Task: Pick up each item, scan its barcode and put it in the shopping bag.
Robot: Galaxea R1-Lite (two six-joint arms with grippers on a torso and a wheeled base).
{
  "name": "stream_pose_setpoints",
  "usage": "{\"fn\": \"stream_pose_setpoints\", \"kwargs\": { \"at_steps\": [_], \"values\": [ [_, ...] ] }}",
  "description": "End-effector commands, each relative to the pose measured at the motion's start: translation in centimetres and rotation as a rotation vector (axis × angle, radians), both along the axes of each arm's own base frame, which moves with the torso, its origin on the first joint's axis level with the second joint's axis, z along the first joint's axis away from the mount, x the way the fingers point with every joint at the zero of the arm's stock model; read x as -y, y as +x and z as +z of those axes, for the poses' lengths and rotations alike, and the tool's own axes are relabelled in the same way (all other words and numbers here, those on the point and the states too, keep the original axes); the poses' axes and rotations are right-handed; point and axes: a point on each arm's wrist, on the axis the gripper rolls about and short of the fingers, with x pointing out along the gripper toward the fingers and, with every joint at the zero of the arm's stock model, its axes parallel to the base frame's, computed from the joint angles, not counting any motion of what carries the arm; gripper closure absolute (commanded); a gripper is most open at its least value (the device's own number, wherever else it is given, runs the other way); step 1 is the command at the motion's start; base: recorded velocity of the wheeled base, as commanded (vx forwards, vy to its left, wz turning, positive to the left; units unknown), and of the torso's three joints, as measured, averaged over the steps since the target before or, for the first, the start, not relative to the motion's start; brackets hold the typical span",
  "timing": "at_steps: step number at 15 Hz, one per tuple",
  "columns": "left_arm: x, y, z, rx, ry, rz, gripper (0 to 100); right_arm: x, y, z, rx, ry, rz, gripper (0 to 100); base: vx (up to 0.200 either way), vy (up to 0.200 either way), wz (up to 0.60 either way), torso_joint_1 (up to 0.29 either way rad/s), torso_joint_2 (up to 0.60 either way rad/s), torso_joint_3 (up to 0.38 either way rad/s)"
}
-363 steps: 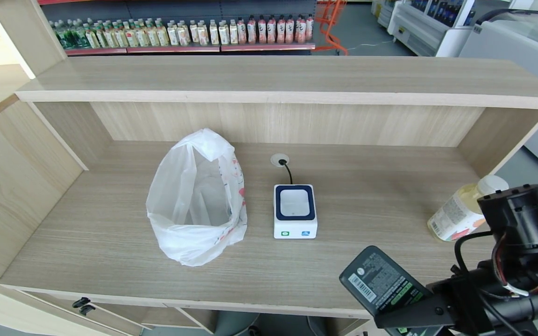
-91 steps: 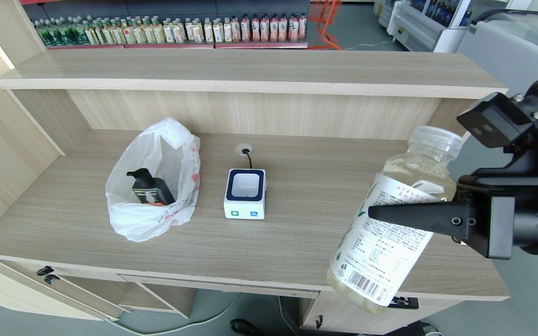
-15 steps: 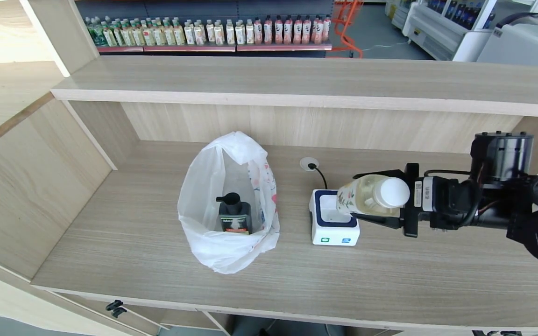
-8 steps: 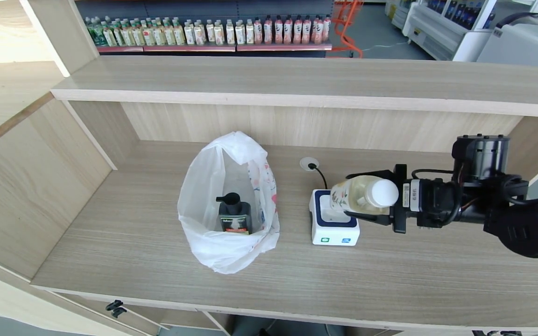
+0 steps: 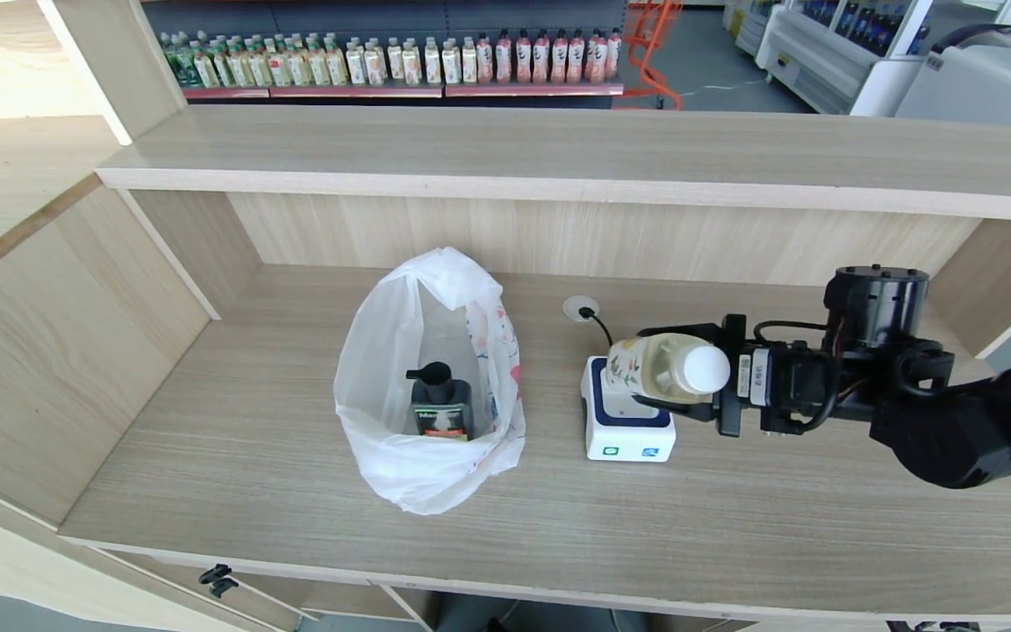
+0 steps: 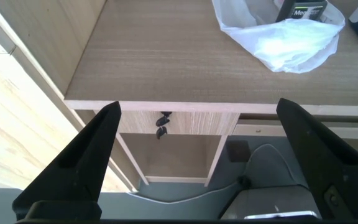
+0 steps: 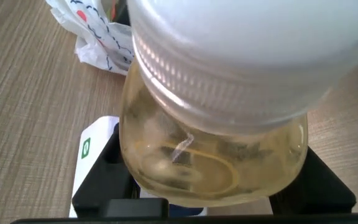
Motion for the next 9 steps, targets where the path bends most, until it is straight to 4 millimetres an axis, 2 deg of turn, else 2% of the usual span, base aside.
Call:
{"fn": "stream_pose_setpoints", "kwargs": {
  "at_steps": [1, 4, 5, 6, 9],
  "values": [
    [0.0, 0.0, 0.0, 0.000, 0.000, 0.000, 0, -0.1, 0.3, -0.9, -0.028, -0.007, -0.003, 100, 0.000, 0.000, 0.00, 0.000, 0.00, 0.000],
    [0.0, 0.0, 0.0, 0.000, 0.000, 0.000, 0, 0.0, 0.4, -0.9, -0.032, -0.004, -0.003, 100, 0.000, 0.000, 0.00, 0.000, 0.00, 0.000],
    [0.0, 0.0, 0.0, 0.000, 0.000, 0.000, 0, 0.0, 0.3, -0.4, -0.030, 0.007, -0.004, 100, 0.000, 0.000, 0.00, 0.000, 0.00, 0.000],
    [0.0, 0.0, 0.0, 0.000, 0.000, 0.000, 0, 0.4, -0.4, 2.2, -0.040, 0.061, -0.018, 100, 0.000, 0.000, 0.00, 0.000, 0.00, 0.000],
    [0.0, 0.0, 0.0, 0.000, 0.000, 0.000, 0, 2.5, -3.5, 7.3, -0.197, 0.234, -0.117, 100, 0.000, 0.000, 0.00, 0.000, 0.00, 0.000]
  ]
}}
